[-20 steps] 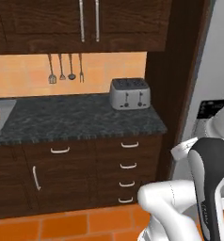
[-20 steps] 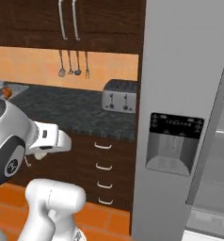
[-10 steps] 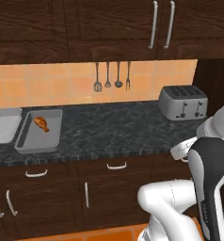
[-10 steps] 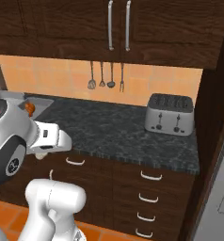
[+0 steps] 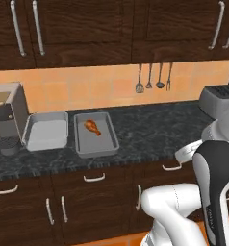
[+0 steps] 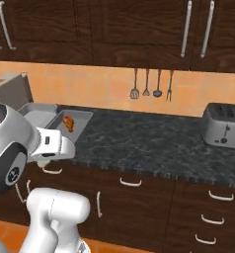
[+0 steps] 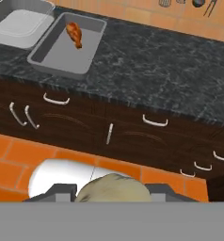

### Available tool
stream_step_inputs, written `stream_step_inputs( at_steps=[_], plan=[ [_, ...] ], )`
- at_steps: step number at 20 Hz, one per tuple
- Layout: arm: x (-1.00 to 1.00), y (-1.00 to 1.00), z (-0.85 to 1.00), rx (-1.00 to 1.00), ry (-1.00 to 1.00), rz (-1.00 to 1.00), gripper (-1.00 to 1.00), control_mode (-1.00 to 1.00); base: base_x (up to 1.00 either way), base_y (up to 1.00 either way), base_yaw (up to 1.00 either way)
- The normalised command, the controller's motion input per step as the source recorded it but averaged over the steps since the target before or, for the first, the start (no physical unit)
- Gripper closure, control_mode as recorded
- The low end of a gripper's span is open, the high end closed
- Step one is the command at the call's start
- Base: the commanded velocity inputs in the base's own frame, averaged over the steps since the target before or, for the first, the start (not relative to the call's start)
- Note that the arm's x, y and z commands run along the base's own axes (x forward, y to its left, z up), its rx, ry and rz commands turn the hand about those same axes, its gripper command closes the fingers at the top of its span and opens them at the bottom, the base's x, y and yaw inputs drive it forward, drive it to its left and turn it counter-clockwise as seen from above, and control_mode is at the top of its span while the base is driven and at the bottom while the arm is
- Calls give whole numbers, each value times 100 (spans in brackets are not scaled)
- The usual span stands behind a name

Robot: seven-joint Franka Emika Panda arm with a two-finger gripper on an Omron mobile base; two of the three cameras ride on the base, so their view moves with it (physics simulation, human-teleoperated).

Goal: Place one garlic and one chicken drumstick in each tupperware on the nearby counter, to pack two identical lunches.

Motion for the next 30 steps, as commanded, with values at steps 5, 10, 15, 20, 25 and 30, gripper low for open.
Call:
stream_step_inputs(
  at_steps=[5,10,15,20,25,30],
  plan=[
    [0,0,0,0,0,0,100,100,83,100,-19],
    [0,0,0,0,0,0,100,100,100,97,-18],
    [78,21,-59,-3,7,-7,100,-100,0,0,0],
    [72,-26,-94,0,10,0,100,-100,0,0,0],
    [69,-23,-97,0,3,0,100,-100,0,0,0],
    [60,0,-73,0,0,0,100,-100,0,0,0]
  ],
)
